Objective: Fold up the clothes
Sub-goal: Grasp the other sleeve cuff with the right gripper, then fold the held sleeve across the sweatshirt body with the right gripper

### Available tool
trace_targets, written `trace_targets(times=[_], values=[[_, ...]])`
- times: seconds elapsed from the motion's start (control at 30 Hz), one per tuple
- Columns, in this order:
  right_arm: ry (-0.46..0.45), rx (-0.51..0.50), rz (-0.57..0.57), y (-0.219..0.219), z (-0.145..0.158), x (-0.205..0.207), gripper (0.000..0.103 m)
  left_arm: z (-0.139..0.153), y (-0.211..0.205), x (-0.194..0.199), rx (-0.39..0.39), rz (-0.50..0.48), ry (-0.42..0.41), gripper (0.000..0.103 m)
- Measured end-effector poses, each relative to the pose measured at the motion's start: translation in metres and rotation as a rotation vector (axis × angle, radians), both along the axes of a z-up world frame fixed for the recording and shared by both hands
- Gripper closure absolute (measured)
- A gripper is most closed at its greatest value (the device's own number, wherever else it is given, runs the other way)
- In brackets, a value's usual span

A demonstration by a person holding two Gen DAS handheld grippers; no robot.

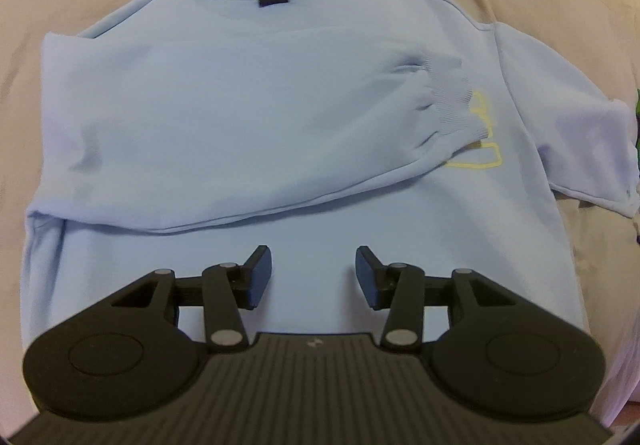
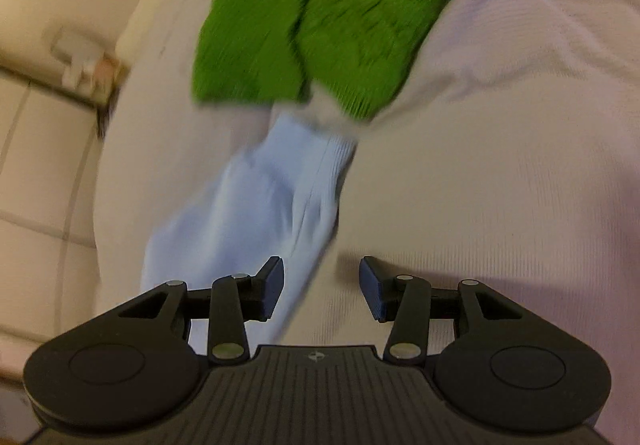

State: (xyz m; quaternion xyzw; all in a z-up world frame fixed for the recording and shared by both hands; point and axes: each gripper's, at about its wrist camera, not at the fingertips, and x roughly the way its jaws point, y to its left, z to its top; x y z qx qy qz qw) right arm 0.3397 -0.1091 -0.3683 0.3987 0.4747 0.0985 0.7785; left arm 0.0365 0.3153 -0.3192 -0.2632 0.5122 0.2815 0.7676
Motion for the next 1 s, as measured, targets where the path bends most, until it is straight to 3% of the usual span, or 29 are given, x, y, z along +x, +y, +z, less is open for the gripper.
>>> trace_targets(times=[0.27,0.3,0.33,0.37,0.47,0.67,0.73,0.83,0.87,0.93,0.97,1.0], values=[[0.023,-0.045,0.051,0.02,-0.035,0.062,0.059,0.006,0.0,0.017,0.0,0.019,-0.009,0.055],[0.02,-0.047,0.068,0.025,-0.036,0.068,0.062,0.008,0.0,0.016,0.0,0.021,-0.01,0.055],[-0.001,-0.063,0.089,0.03,-0.031,0.07,0.072,0.009,0.0,0.016,0.001,0.023,-0.012,0.055],[-0.034,-0.089,0.112,0.035,-0.021,0.069,0.083,0.011,0.0,0.016,0.002,0.025,-0.014,0.055],[-0.134,-0.168,0.18,0.049,0.009,0.065,0.094,0.014,0.002,0.008,0.005,0.038,-0.021,0.055],[-0.511,-0.347,0.348,0.12,0.105,0.0,0.094,0.019,0.014,-0.027,0.003,0.103,-0.027,0.055],[-0.618,-0.344,0.458,0.159,0.127,-0.036,0.094,0.02,0.019,-0.041,-0.002,0.125,-0.034,0.055],[-0.702,-0.256,0.71,0.22,0.143,-0.101,0.094,0.02,0.024,-0.065,-0.016,0.162,-0.044,0.055],[-0.724,-0.222,0.795,0.24,0.147,-0.122,0.087,0.021,0.026,-0.072,-0.02,0.172,-0.049,0.055],[-0.701,-0.221,0.93,0.267,0.141,-0.157,0.056,0.022,0.029,-0.086,-0.026,0.192,-0.056,0.056],[-0.68,-0.229,0.992,0.279,0.137,-0.173,0.024,0.023,0.03,-0.092,-0.03,0.198,-0.061,0.056],[-0.658,-0.237,1.054,0.291,0.132,-0.189,0.022,0.023,0.031,-0.098,-0.034,0.203,-0.065,0.056]])
